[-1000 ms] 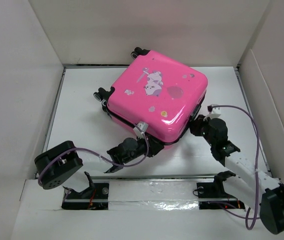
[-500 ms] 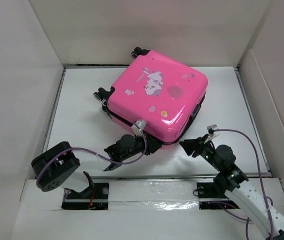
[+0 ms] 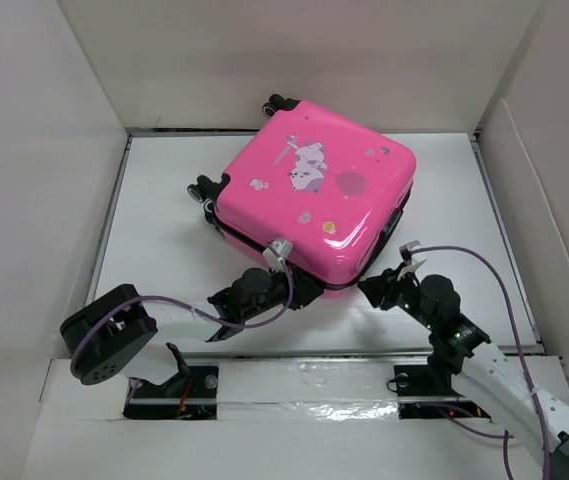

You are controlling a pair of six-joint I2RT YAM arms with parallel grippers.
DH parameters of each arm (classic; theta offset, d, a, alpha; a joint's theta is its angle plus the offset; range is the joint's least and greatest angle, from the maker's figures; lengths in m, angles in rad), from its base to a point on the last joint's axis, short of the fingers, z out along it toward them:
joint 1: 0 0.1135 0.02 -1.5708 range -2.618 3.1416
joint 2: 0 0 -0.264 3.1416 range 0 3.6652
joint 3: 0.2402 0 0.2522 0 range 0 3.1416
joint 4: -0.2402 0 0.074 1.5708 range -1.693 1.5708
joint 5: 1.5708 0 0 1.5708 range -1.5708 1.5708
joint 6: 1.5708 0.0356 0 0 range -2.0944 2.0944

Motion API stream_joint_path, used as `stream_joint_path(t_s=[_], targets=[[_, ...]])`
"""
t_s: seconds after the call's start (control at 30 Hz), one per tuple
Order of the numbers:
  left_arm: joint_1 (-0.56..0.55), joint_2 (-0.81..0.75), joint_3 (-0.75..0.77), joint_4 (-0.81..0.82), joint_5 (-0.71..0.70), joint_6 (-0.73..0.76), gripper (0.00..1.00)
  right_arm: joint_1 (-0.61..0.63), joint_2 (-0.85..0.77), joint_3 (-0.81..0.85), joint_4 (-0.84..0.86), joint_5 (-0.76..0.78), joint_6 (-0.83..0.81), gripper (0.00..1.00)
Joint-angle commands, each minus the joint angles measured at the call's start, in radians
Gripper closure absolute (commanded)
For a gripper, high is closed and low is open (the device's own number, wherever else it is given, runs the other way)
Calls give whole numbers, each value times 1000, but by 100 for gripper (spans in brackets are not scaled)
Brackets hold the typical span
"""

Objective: Pack the luggage

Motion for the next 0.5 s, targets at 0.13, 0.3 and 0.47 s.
stream_joint_path(t_s=[0.13,0.3,0.47], targets=[[26,-32,49,66,-60,21,92,14,56,63,127,-37,-71,60],[26,-26,53,67,-60,18,92,14,96,71,154,-68,-78,60],[26,-21,55,69,-59,16,92,34,106,72,164,-74,-85,58]])
